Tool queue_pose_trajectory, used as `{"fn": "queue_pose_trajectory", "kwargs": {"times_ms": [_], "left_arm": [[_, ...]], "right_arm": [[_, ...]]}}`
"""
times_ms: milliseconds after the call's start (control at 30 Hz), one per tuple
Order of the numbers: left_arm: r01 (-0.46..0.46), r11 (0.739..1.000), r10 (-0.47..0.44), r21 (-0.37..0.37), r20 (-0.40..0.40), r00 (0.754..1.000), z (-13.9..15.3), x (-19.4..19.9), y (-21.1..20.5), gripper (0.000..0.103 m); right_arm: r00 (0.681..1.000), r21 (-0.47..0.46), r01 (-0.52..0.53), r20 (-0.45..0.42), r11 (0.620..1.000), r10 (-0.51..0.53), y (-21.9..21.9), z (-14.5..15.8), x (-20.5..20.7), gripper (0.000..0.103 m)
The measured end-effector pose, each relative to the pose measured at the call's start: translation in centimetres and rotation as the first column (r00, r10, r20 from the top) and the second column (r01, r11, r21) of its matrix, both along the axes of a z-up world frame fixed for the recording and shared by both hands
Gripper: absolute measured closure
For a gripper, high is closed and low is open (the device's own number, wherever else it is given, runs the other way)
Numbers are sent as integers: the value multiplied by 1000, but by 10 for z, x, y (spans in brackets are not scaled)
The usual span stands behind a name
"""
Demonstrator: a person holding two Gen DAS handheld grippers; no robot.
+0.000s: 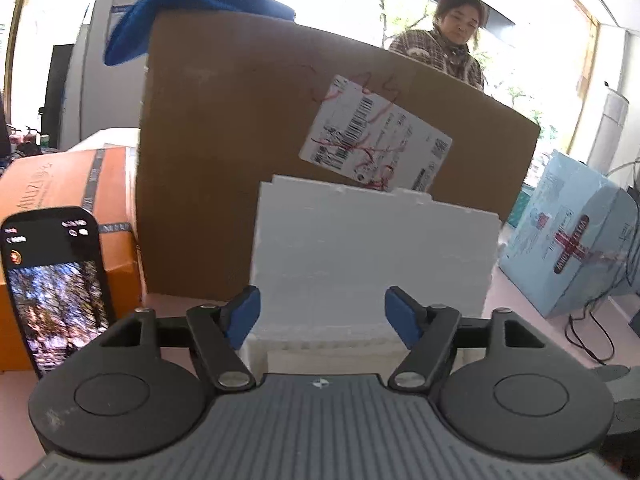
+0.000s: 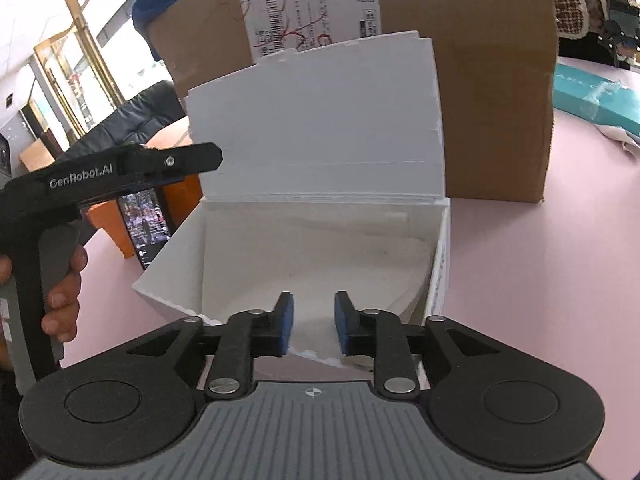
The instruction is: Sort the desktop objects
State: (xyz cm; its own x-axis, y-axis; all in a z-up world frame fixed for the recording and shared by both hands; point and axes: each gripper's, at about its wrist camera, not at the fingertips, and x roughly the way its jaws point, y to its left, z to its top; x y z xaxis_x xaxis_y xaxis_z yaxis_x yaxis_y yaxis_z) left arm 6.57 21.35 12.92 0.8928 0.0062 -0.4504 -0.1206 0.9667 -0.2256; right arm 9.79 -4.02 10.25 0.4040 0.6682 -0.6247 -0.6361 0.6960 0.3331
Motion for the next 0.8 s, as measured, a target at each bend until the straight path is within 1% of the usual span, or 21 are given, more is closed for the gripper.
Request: {"fn": "queue_pose_trajectory", "kwargs": {"times_ms": [100, 133, 167, 200, 233, 300, 333, 367, 400, 433, 467, 500, 533, 567, 633, 667, 733, 800], "left_arm": [[-34, 999, 34, 2, 39, 999, 3, -3, 7, 26], [-41, 999, 41, -2, 56, 998, 4, -4, 9, 22], [-45, 999, 46, -8, 73, 996, 4, -5, 12, 19], [-48, 999, 49, -17, 89, 995, 4, -5, 15, 18], [-47, 999, 50, -26, 97, 994, 2, -4, 17, 17], [-37, 998, 41, -44, 92, 995, -2, 1, 22, 17], [-27, 998, 31, -59, 81, 996, -7, 6, 24, 17], [-14, 997, 19, -79, 65, 998, -12, 11, 26, 18], [-1, 995, 6, -104, 45, 999, -17, 16, 27, 20], [9, 992, -6, -129, 27, 1000, -22, 21, 28, 24], [19, 988, -17, -151, 14, 1000, -27, 25, 30, 29], [27, 985, -26, -169, 6, 1000, -31, 28, 31, 32], [35, 983, -35, -181, 3, 999, -34, 31, 33, 36], [46, 980, -46, -192, 7, 999, -37, 32, 35, 39], [71, 975, -65, -211, 33, 997, -39, 31, 37, 45], [83, 972, -74, -219, 48, 996, -39, 30, 38, 47], [102, 973, -86, -205, 84, 993, -39, 26, 39, 48], [123, 975, -103, -182, 120, 988, -40, 23, 38, 50]], "right_arm": [[997, 51, 20, 72, 998, -24, -5, 6, 1, 39], [995, 82, 38, 88, 996, -45, -8, 10, 2, 35], [992, 122, 60, 106, 991, -73, -12, 12, 2, 27], [985, 167, 92, 126, 982, -113, -19, 14, 3, 21], [975, 214, 128, 153, 969, -162, -25, 15, 3, 20], [944, 300, 175, 220, 938, -247, -36, 11, 4, 20], [936, 318, 183, 234, 930, -263, -38, 6, 8, 20], [929, 332, 188, 245, 924, -277, -39, 0, 12, 23], [922, 346, 193, 255, 918, -290, -41, -6, 15, 30], [921, 361, 197, 251, 912, -299, -43, -13, 19, 35], [920, 375, 202, 245, 905, -307, -44, -19, 23, 45], [924, 396, 195, 232, 898, -303, -46, -25, 28, 51], [929, 417, 186, 219, 890, -297, -47, -31, 32, 53], [934, 438, 176, 208, 882, -290, -49, -35, 34, 59], [940, 469, 162, 193, 868, -280, -52, -41, 38, 61], [941, 479, 157, 193, 864, -278, -53, -42, 39, 61], [942, 509, 139, 197, 850, -272, -57, -45, 39, 61], [945, 550, 112, 200, 828, -260, -62, -48, 40, 61]]}}
